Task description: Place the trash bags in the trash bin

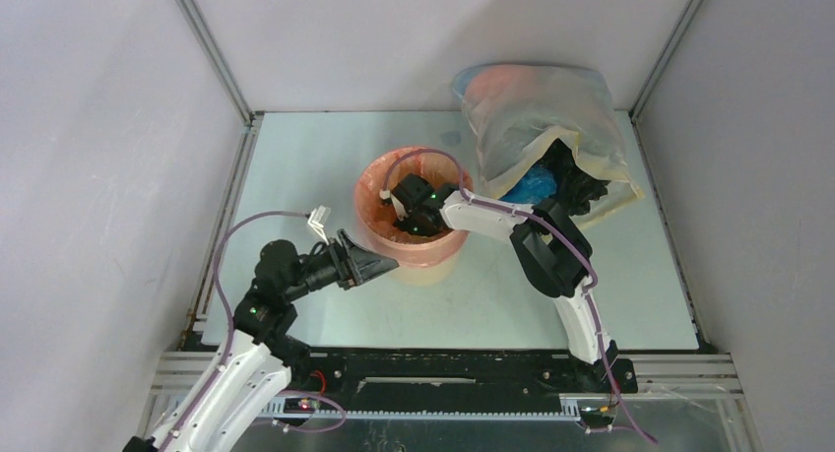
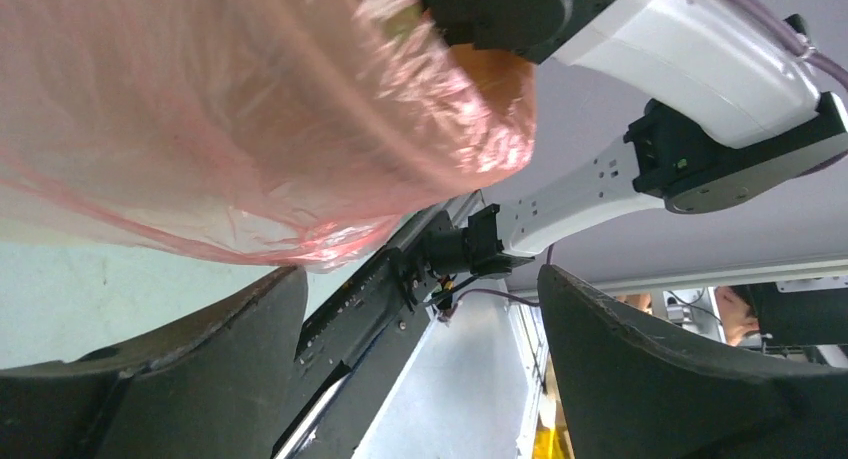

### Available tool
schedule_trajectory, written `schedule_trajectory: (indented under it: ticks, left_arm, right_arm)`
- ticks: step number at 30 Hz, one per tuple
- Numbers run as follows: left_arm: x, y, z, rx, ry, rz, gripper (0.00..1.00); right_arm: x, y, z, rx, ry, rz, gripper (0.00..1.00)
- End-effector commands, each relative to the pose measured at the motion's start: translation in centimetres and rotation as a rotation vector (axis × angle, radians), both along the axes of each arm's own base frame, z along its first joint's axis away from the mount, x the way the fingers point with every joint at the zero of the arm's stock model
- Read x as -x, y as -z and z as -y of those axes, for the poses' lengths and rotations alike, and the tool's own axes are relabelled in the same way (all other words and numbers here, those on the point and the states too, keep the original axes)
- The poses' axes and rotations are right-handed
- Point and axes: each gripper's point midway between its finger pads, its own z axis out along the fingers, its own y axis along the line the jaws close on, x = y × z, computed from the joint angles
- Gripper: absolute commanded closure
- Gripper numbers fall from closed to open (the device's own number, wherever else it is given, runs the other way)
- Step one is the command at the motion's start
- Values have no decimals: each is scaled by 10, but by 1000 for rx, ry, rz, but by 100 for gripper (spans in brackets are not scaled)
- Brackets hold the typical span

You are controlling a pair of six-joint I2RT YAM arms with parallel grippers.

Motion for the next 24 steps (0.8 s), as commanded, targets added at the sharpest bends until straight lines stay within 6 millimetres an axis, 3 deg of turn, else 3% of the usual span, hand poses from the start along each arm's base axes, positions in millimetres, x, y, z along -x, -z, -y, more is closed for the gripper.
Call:
schedule_trajectory:
  ticks: [1, 7, 14, 24]
  left_arm:
    - [-8, -3, 8, 85, -29, -30, 11]
    - [-12, 14, 7, 100, -73, -69, 15]
    - [-21, 14, 7, 204, -123, -81, 13]
    - [-46, 54, -4, 198, -284, -185, 19]
  right_arm:
    - [-2, 12, 3, 34, 2, -10, 100]
    - [-3, 10, 4, 32, 1, -6, 100]
    - [-1, 10, 3, 31, -2, -10, 100]
    - [0, 10, 2, 16, -4, -12, 100]
